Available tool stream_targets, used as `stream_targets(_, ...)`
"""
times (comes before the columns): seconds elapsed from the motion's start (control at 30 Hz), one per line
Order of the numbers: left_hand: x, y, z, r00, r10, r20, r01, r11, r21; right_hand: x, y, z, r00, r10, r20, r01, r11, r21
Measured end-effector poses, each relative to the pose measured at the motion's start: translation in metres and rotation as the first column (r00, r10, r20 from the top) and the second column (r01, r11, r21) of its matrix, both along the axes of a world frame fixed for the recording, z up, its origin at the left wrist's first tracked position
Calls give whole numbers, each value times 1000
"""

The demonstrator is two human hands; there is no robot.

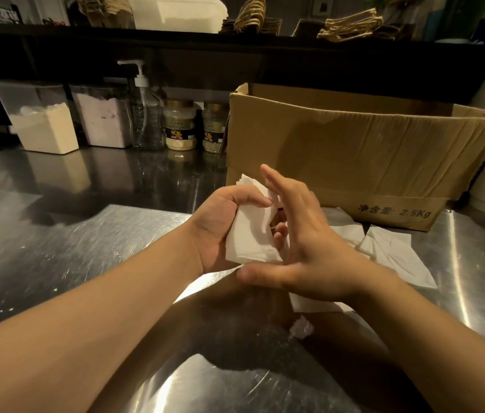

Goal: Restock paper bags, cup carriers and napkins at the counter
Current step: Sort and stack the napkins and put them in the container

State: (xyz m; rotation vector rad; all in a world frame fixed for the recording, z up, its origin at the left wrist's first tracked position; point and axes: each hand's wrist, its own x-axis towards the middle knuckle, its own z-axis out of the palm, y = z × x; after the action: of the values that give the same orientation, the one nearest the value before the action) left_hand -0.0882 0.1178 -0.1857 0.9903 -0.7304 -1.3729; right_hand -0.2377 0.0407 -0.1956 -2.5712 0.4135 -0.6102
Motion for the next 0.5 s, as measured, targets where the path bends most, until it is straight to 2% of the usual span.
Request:
stream_targets(0.13,4,-4,-1,993,88,-74,-86,996,25,10,5,-5,960,-194,204,169,977,134)
stream_targets(0.23,3,-6,-1,975,196,-102,-196,981,5,15,13,-3,948,-278,157,246,949,199)
stream_targets(0.3,2,-6,0,969,209,-131,-213,977,-19,18,16,-3,950,-294,102,243,906,346)
stream_targets(0.4,3,-5,0,965,180,-189,-195,978,-68,20,14,-2,955,-296,8,229,755,614)
stream_targets(0.5,4,-4,1,971,175,-164,-191,977,-93,18,11,1,984,-177,-30,126,562,817)
